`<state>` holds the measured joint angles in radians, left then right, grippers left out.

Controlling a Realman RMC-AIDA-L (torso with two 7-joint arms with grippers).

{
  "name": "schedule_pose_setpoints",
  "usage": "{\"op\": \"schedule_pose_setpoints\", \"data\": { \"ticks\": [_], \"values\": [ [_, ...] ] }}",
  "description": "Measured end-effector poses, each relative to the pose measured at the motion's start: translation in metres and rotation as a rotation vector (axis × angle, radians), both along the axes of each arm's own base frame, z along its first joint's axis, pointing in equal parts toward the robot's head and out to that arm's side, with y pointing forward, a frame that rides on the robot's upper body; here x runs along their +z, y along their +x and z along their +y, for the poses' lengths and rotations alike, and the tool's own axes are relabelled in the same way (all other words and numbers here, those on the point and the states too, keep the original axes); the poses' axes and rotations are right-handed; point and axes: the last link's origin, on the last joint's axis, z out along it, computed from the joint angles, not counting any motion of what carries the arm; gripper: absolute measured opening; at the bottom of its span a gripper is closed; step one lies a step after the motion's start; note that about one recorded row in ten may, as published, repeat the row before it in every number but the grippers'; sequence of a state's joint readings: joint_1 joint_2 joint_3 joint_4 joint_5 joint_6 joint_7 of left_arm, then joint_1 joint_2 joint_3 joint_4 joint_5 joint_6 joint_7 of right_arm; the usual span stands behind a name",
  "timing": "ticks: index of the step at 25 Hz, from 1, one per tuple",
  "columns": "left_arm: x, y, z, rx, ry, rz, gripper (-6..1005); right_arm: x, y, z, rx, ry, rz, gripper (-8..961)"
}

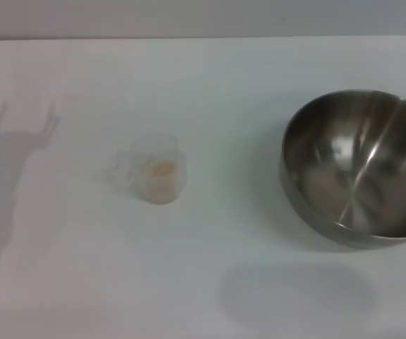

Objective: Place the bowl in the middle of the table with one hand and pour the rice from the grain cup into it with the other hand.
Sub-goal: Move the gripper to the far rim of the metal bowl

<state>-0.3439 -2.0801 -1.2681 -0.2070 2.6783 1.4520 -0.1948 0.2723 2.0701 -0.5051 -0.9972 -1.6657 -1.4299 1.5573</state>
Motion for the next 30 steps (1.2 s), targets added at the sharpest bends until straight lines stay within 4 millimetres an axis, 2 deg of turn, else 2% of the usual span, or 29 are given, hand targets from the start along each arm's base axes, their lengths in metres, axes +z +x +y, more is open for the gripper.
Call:
{"op": "schedule_pose_setpoints", "data": {
  "ticks": [3,9,18,25,30],
  "values": [
    [0.000,0.000,0.000,-0.001,0.001,-0.001,847,-0.001,-0.007,0.010,-0.030,-0.098,-0.122,769],
    [0.000,0.000,-0.001,0.000,-0.001,-0.001,846,-0.007,-0.020,0.024,-0.016,-0.175,-0.270,768],
    [0.002,-0.001,-0.003,-0.004,0.012,-0.006,844,-0.020,-0.059,0.057,0.092,-0.269,-0.569,768],
    [0.003,0.000,-0.004,-0.009,0.021,-0.015,843,-0.032,-0.079,0.074,0.167,-0.356,-0.747,768],
    [0.004,0.002,-0.005,-0.014,0.032,-0.026,842,-0.038,-0.085,0.079,0.181,-0.415,-0.832,768]
  ]
}}
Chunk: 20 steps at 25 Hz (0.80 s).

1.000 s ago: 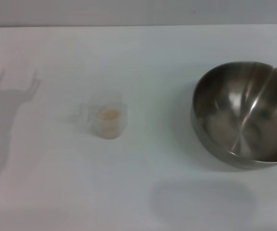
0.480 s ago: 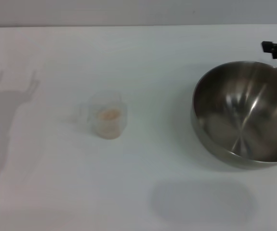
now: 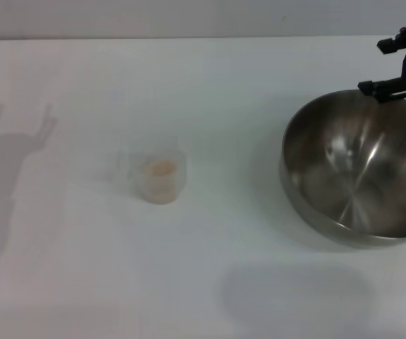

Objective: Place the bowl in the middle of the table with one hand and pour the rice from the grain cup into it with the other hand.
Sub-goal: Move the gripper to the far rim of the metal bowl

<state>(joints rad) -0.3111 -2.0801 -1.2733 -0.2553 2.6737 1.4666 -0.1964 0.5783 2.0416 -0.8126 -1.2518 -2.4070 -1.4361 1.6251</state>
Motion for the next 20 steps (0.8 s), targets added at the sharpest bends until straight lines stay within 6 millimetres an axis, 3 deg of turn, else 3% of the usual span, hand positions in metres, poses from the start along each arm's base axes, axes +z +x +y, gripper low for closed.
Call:
{"op": "schedule_pose_setpoints", "data": {
  "ticks": [8,17,20],
  "values": [
    [0.000,0.001,0.000,-0.004,0.002,-0.002,840,-0.011,-0.005,0.005,0.006,-0.074,-0.145,768],
    [0.000,0.002,0.000,-0.010,0.002,-0.006,838,-0.016,-0.007,0.015,0.032,-0.081,-0.179,769],
    [0.000,0.003,0.000,-0.012,0.001,-0.006,838,-0.026,-0.008,0.021,0.047,-0.100,-0.193,769]
  ]
}}
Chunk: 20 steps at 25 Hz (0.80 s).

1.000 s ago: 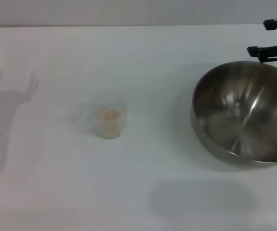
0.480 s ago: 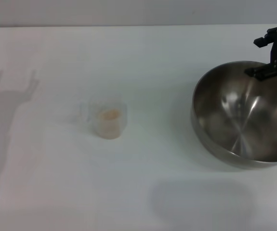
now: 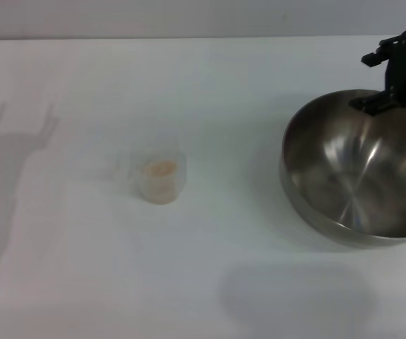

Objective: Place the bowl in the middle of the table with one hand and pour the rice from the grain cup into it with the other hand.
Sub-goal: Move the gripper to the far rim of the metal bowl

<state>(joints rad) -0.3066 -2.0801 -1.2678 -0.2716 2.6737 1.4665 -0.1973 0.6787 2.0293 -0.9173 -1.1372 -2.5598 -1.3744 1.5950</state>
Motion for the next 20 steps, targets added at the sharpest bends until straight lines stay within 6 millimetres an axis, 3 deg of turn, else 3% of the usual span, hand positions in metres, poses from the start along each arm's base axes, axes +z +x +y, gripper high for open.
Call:
{"op": "schedule_pose_setpoints", "data": {
  "ticks": [8,20],
  "values": [
    [0.000,-0.001,-0.002,0.002,-0.005,-0.010,836,-0.020,0.005,0.013,-0.008,-0.052,-0.026,769],
    [0.000,-0.002,-0.002,0.002,-0.006,-0.012,834,-0.026,0.007,0.018,-0.017,-0.102,-0.037,768]
  ]
}}
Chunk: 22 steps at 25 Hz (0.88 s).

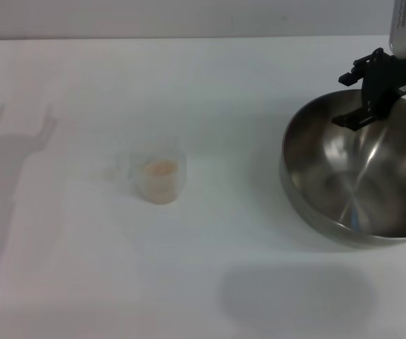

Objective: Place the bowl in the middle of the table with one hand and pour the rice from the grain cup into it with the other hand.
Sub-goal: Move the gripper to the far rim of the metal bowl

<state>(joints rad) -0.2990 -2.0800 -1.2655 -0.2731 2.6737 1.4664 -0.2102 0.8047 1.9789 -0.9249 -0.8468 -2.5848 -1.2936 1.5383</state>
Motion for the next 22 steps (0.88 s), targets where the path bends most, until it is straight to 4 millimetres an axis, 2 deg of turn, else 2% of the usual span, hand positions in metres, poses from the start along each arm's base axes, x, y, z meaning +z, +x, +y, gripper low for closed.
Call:
{"op": "schedule_pose_setpoints", "data": {
  "ticks": [3,22],
  "values": [
    [0.0003,0.0009,0.0001,-0.003,0.002,-0.003,833,-0.0003,0.0027,-0.0016,0.006,-0.006,-0.003,768],
    [0.0018,0.0019,-0.0040,-0.015,0.015,-0.011,829,-0.0039,0.0062,-0.0043,-0.004,-0.004,0.006,338]
  ]
}}
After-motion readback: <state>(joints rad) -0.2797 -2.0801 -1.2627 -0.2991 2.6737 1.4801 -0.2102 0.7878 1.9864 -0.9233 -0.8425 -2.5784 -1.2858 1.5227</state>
